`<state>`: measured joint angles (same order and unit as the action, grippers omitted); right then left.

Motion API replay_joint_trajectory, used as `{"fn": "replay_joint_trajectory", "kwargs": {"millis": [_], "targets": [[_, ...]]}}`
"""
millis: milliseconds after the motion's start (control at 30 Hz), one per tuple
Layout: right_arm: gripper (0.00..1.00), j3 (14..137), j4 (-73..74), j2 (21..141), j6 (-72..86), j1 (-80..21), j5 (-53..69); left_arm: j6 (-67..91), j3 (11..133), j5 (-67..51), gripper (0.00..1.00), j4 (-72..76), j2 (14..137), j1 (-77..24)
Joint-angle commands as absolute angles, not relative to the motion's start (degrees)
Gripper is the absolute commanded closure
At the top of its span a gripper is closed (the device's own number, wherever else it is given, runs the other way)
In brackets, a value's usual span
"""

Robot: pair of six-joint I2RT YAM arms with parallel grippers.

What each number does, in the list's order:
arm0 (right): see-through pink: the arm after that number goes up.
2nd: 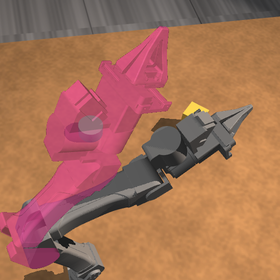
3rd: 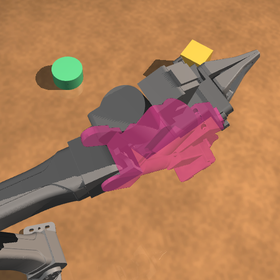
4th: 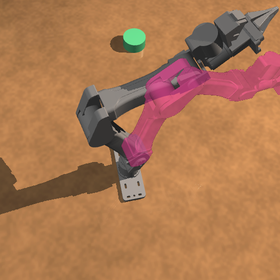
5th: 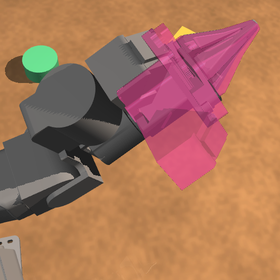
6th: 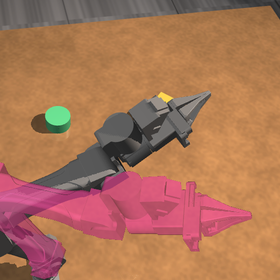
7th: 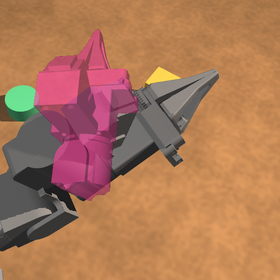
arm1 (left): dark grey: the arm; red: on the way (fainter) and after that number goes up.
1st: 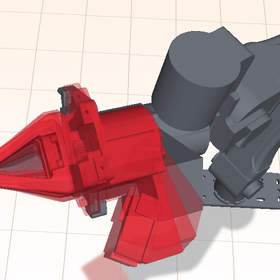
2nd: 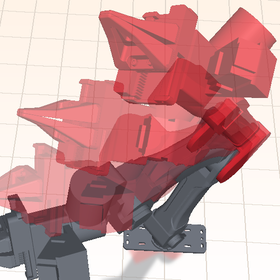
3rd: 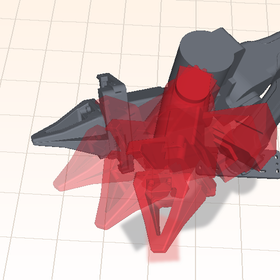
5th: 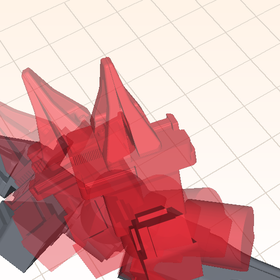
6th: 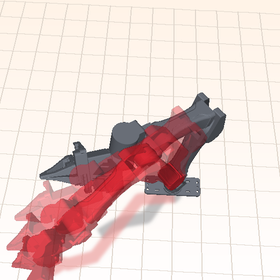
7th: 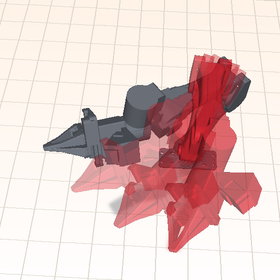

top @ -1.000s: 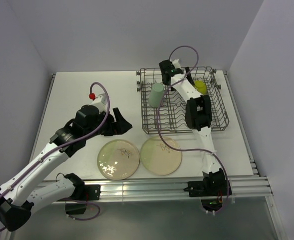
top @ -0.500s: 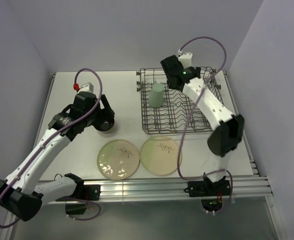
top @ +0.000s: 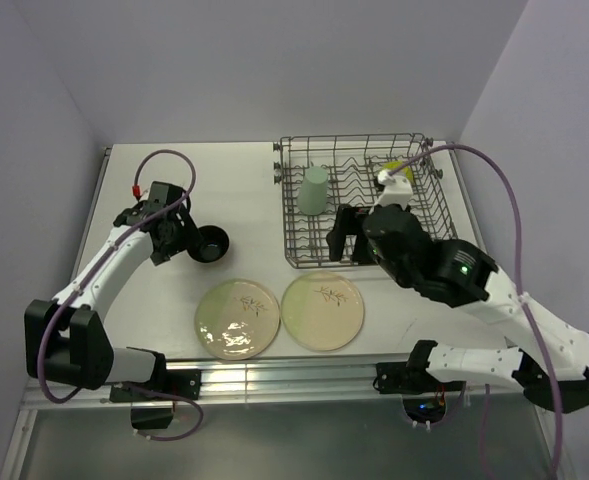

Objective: Load the mixed dishes into the dish rack

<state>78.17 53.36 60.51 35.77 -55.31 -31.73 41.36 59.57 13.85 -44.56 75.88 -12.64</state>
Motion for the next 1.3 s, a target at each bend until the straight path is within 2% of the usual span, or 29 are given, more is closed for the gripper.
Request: {"fn": "replay_joint_trajectory", "kwargs": {"millis": [0,267,367,467,500,667,700,733,833,967,1133,1267], "targets": [[0.05,76.21,51.32,54.85,38.58,-56.78,-30.5,42.01,60.29,14.06,0.22,-41.49,78.38,-12.22],[0.05,73.57,53.7,47.03,38.94,-57.3,-31.55,41.75,63.36,11.61,0.23,-39.11,89.99,-11.78],[0.05,72.78,53.97,45.8,38.94,-57.22,-31.47,41.14,64.94,10.55,0.26,-37.97,95.17,-10.9],[0.05,71.63,54.05,45.35,39.2,-57.22,-31.11,40.34,66.97,8.44,0.44,-37.36,97.46,-10.64],[0.05,71.2,54.23,45.26,39.29,-57.22,-31.2,39.91,67.32,8.18,0.57,-37.27,98.69,-10.46],[0.05,69.53,54.67,44.03,39.99,-57.22,-31.99,38.5,67.5,6.16,0.83,-35.78,99.76,-9.23],[0.05,69.35,54.23,44.03,39.9,-57.22,-31.91,38.32,67.24,6.07,0.96,-35.68,99.76,-9.05],[0.05,69.26,54.05,44.21,39.82,-57.22,-31.73,38.06,67.24,5.98,1.0,-35.86,99.84,-8.79],[0.05,68.64,52.39,46.05,39.38,-57.22,-30.06,37.27,66.1,5.28,1.0,-35.77,97.66,-8.53],[0.02,67.85,47.91,48.77,38.41,-57.22,-24.72,36.48,65.57,4.31,1.0,-37.35,88.02,-8.53],[0.0,68.2,37.63,54.04,36.39,-56.17,-11.1,36.56,64.25,-11.84,1.0,-35.08,72.81,-8.53],[0.0,65.32,28.5,55.72,37.35,-52.13,3.05,39.45,63.02,-24.32,1.0,-32.0,66.03,-8.53]]}}
